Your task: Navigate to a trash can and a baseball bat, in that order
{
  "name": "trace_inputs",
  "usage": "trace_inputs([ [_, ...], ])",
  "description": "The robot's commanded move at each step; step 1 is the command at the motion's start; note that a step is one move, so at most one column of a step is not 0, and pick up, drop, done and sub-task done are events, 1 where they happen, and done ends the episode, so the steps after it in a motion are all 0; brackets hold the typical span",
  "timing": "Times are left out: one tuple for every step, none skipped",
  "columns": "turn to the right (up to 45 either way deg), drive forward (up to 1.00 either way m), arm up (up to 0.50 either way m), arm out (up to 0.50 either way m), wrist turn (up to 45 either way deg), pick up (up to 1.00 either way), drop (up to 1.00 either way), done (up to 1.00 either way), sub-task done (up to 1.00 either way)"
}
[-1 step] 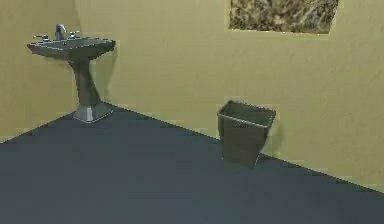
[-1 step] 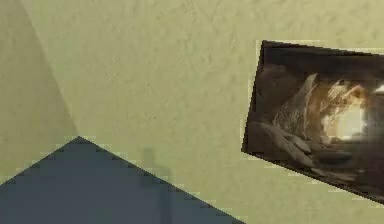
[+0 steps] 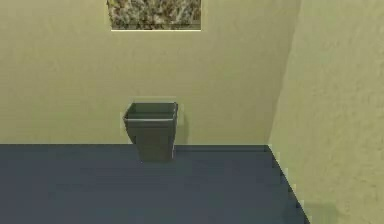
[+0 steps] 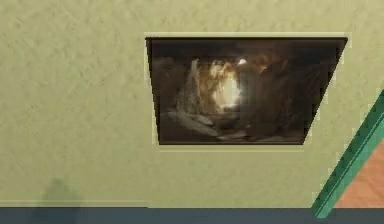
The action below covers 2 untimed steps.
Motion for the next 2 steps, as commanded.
trace_inputs([
  [0.0,0.75,0.0,0.0,0.0,0.0,0.0,0.0,0.0],
  [-21.0,0.0,0.0,0.0,0.0,0.0,0.0,0.0,0.0],
])
